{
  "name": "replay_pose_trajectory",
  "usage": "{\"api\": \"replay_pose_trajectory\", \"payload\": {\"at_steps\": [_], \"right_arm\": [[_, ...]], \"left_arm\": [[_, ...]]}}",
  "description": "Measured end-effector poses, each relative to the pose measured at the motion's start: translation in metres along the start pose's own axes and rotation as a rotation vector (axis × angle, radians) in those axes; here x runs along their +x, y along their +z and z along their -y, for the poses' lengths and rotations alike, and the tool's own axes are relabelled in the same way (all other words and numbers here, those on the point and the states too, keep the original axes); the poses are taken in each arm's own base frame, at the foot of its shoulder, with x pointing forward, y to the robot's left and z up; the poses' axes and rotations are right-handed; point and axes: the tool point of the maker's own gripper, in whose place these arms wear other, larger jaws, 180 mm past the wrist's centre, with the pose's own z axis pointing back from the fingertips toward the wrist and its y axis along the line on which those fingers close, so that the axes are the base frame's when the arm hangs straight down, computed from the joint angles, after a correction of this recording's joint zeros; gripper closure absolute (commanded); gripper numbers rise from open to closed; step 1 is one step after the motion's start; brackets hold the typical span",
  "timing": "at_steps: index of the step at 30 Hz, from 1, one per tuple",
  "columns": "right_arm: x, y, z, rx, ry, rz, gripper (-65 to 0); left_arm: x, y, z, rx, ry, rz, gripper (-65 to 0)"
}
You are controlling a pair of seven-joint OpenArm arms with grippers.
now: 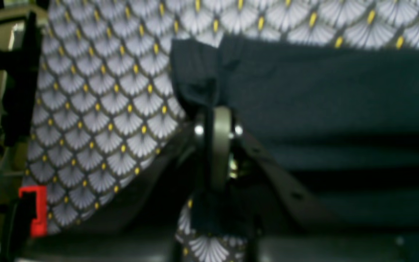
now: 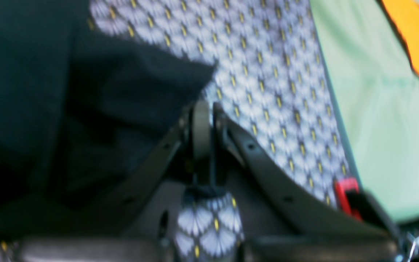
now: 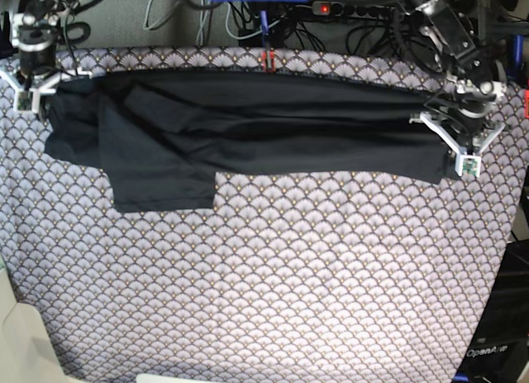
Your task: Fold the T-shirt properly
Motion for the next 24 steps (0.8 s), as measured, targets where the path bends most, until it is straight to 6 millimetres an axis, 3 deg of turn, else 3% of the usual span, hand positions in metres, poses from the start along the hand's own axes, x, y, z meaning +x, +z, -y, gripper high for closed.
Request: {"api": "replay_pose_trajectory", "payload": {"at_steps": [7,14,19,24], "right_arm": [[0.005,0.001,0.006,-0.020,-0.008,0.027,0.0],[0.006,0.000,-0.001,-0.011,-0.019,0.028,0.0],[0.020,-0.014,0.000,-0.030,-0.007,0.037,-11.7],[0.016,-0.030,0.004,-0.061,-0.017,-0.103,-20.0]], "left_arm": [[-0.006,0.002,0.003,-0.009,-0.005,-0.007,0.0],[-0.011,-0.003,0.007,-0.024,0.006,-0.019,0.0],[-0.010,-0.004,0.008,-0.026,0.008,-0.018,0.0],[-0.007,-0.005,0.008,-0.026,0.008,-0.013,0.0]]}}
